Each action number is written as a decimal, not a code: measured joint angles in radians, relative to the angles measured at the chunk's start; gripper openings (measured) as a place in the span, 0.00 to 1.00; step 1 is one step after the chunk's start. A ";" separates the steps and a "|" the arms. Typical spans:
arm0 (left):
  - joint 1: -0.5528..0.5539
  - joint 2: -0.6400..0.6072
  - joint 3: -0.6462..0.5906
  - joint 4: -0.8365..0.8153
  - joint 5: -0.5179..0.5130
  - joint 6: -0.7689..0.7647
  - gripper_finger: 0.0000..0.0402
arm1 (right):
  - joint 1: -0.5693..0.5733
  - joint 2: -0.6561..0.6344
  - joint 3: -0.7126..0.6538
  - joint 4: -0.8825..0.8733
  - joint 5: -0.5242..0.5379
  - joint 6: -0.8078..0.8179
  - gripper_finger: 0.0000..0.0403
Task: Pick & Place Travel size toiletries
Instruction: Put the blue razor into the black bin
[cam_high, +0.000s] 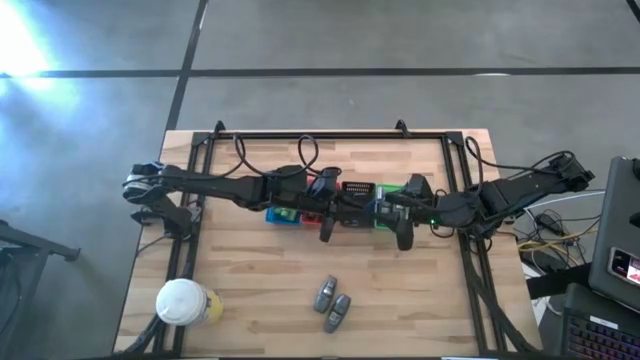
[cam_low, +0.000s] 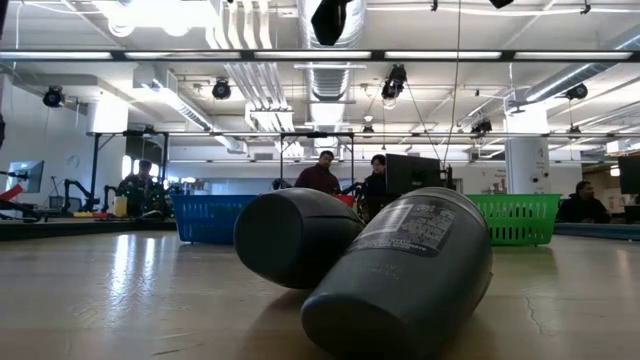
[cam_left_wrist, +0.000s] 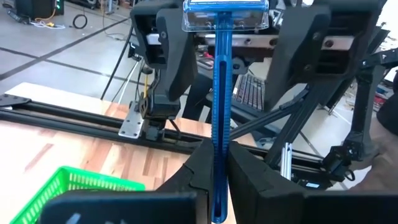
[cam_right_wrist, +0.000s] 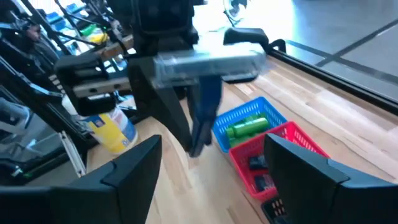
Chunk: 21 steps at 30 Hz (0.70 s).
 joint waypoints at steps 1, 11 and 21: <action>0.000 0.001 0.000 0.001 0.000 0.000 0.07 | 0.000 0.000 0.000 0.007 0.000 -0.003 0.69; -0.002 0.002 0.000 0.022 0.004 -0.016 0.07 | -0.012 0.016 -0.001 0.050 0.000 -0.066 0.66; -0.016 0.002 0.000 0.019 0.014 0.037 0.07 | -0.015 0.028 -0.001 0.075 -0.033 -0.220 0.56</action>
